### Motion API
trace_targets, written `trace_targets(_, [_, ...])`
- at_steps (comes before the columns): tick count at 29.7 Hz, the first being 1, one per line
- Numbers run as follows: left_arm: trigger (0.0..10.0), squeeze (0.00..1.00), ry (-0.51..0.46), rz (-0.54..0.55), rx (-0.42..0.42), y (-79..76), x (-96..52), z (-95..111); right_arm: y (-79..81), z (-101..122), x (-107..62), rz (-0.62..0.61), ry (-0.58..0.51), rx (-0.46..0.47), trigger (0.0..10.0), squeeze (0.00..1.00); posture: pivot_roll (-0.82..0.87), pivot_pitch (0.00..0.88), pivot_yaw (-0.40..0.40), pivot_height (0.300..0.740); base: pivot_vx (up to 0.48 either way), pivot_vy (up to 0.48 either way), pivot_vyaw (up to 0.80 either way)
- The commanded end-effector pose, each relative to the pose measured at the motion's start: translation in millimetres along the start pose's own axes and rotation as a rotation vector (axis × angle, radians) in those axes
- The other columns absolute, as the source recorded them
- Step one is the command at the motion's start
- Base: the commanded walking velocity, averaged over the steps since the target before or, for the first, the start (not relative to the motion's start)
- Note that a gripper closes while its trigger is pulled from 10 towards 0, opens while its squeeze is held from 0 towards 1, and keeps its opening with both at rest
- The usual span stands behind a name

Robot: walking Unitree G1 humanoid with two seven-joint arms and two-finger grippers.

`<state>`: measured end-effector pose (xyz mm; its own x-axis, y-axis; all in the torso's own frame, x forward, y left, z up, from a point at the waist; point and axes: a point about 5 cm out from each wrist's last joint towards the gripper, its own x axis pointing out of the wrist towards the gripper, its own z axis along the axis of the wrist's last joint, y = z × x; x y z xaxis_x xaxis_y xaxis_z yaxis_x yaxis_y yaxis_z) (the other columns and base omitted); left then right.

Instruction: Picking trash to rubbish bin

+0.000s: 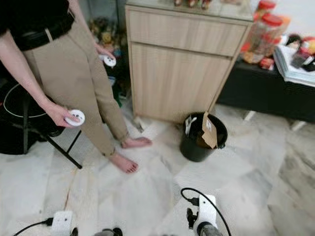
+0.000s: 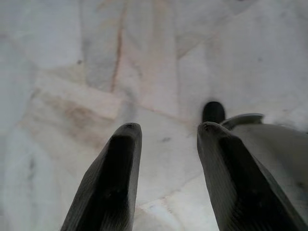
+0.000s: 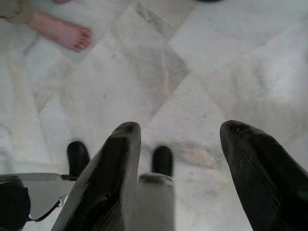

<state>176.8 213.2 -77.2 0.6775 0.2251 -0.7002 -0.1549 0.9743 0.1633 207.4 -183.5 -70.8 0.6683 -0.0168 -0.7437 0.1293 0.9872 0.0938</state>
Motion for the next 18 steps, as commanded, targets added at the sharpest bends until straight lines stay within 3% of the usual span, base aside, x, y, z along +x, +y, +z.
trace_targets(1, [10.0,0.00,0.035,-0.017,-0.012,-6.0,-3.3,-10.1,-7.9,-5.5,-2.1,-0.020,0.019,0.006,10.0,0.00,0.09,0.185,-0.045,0.740,0.000,0.000,0.00])
trace_targets(3, [10.0,0.00,0.036,-0.017,-0.013,-6.1,-3.3,-10.1,-7.5,-5.2,-2.0,-0.018,0.019,0.003,10.0,0.00,0.09,0.185,-0.046,0.740,0.000,0.000,0.00])
trace_targets(18, [10.0,0.00,0.035,-0.009,-0.005,-5.0,-3.2,-9.9,-6.6,-5.1,-1.7,-0.014,0.022,-0.002,10.0,0.00,0.09,0.184,-0.046,0.740,0.000,0.000,-0.78])
